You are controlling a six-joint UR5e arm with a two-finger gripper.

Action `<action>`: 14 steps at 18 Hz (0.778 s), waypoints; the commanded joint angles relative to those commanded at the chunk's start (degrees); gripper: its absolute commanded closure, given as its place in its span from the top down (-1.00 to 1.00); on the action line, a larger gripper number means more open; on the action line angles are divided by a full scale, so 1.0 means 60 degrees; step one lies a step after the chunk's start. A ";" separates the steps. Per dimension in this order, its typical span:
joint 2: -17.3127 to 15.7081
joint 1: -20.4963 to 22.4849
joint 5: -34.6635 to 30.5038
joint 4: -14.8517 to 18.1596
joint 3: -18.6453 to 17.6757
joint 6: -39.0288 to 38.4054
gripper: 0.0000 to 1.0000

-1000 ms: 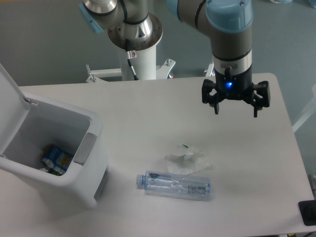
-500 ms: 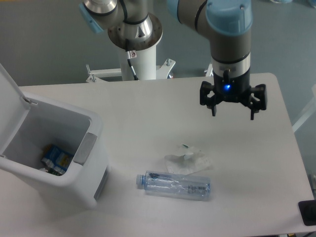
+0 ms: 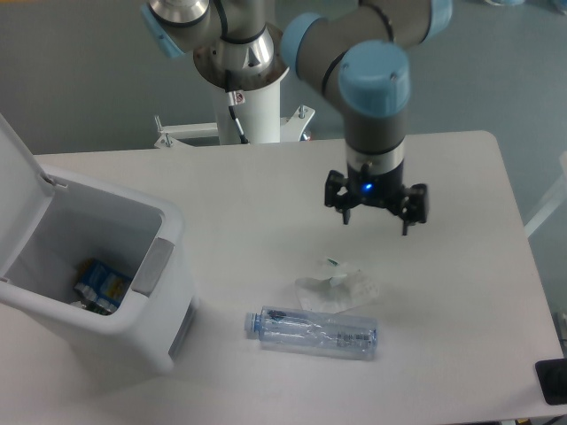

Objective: Place the trash in the trash can
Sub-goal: 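Move the gripper over the clear plastic bag and lower onto it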

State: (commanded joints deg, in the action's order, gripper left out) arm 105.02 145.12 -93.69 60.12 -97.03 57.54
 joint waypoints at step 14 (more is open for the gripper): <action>0.1011 -0.0339 0.0731 -0.1611 -0.1055 0.2861 1.00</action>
State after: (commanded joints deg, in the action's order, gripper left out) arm 111.09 143.09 -89.30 50.45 -103.36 74.71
